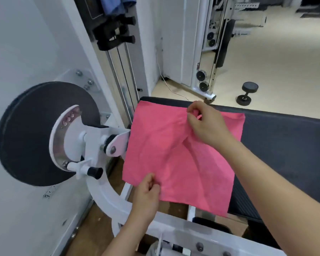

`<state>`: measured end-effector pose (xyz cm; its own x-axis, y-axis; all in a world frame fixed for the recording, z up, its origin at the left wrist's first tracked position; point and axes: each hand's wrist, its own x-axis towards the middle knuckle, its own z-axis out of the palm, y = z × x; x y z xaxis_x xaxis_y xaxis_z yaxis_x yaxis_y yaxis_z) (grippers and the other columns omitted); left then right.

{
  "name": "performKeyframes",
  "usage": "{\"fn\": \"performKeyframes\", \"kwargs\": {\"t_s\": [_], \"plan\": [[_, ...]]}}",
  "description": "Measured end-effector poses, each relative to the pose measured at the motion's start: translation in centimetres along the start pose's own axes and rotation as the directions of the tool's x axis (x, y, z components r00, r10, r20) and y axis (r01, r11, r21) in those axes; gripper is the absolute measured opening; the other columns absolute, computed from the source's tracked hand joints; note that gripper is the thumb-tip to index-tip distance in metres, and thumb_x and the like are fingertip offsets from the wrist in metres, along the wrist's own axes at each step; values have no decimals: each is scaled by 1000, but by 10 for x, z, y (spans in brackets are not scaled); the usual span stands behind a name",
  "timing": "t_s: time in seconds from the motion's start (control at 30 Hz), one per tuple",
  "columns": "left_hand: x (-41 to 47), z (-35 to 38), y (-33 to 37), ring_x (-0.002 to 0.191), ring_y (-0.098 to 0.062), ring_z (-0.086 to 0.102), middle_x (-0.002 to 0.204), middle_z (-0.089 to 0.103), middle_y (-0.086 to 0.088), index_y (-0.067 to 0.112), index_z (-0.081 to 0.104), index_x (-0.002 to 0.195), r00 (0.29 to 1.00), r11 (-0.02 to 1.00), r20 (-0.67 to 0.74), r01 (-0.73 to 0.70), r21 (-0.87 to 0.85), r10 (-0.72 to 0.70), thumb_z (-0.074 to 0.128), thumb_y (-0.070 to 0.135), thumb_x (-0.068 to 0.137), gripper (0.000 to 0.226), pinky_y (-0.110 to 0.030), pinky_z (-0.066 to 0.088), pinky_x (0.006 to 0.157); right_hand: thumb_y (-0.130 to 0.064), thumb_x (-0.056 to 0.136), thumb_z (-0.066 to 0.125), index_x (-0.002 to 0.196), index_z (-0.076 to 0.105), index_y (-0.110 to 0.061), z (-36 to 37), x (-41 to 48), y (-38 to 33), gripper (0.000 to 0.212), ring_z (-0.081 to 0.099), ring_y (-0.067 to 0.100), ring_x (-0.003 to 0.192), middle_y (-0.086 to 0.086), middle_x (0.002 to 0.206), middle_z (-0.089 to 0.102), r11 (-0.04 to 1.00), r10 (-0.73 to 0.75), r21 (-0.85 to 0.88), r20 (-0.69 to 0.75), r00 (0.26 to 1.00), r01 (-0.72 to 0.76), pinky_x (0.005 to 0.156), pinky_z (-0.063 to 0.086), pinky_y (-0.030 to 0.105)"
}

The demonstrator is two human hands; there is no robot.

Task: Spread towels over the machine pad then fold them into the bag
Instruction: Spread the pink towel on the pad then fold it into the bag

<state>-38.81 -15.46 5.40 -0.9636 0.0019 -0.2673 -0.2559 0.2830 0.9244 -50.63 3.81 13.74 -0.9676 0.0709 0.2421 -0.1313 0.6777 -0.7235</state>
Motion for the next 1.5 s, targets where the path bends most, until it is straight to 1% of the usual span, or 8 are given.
{"fn": "performKeyframes", "kwargs": {"t_s": [0.13,0.37,0.53,0.77,0.97,1.1,1.33,1.5], "plan": [[7,-40,-20,52,-4,37,67,43,2,12,51,78,992,999,-114,44,-10,-45,41,-2,94,23,-14,30,48,-13,91,45,116,60,-13,48,17,-22,29,61,30,99,6,105,69,973,-52,-214,157,986,85,83,48,41],[35,-72,-42,63,-10,45,72,48,5,21,51,82,970,997,-227,75,-35,-81,39,7,97,24,-24,31,57,-9,89,45,127,47,-17,101,61,-46,39,59,33,98,8,113,64,794,-59,-539,391,918,281,70,45,37],[54,-72,-54,81,-9,57,92,59,2,26,56,93,959,995,-263,98,-32,-103,41,12,98,22,-19,35,62,-18,92,46,94,55,-17,122,88,-52,9,57,32,79,7,87,64,742,-226,-570,285,932,354,58,42,35],[70,-68,-72,94,-22,60,102,62,-3,32,56,106,939,980,-315,175,91,-138,41,23,97,20,-29,41,67,-20,94,47,104,62,-13,138,103,-49,19,56,29,91,6,99,61,790,-298,-465,278,913,399,68,48,38],[50,-72,-50,119,-22,54,128,56,0,17,45,135,947,791,-182,-104,602,263,37,15,87,48,-38,52,94,-14,87,53,128,55,-19,110,91,-40,41,56,28,99,7,111,58,837,-277,-408,258,925,364,75,47,38],[67,-60,-7,105,-21,63,118,64,-1,11,60,121,842,656,-42,-387,647,538,49,8,84,39,-33,56,85,-24,86,60,125,54,-21,79,83,-22,40,55,28,99,4,109,57,819,-204,-485,255,945,308,77,47,40],[178,-44,69,103,-27,55,117,58,-9,8,58,122,846,691,-105,-348,633,523,46,14,96,29,-40,46,88,-48,84,63,118,49,-27,25,64,11,42,56,21,92,-6,101,55,781,-77,-568,322,944,258,74,44,37],[209,-43,80,103,-23,53,114,56,-5,17,56,122,896,745,-178,-213,632,407,55,31,95,31,-31,38,79,-41,87,61,113,47,-31,-4,53,29,32,56,17,99,-14,100,56,768,12,-604,345,938,212,81,33,36]]}}
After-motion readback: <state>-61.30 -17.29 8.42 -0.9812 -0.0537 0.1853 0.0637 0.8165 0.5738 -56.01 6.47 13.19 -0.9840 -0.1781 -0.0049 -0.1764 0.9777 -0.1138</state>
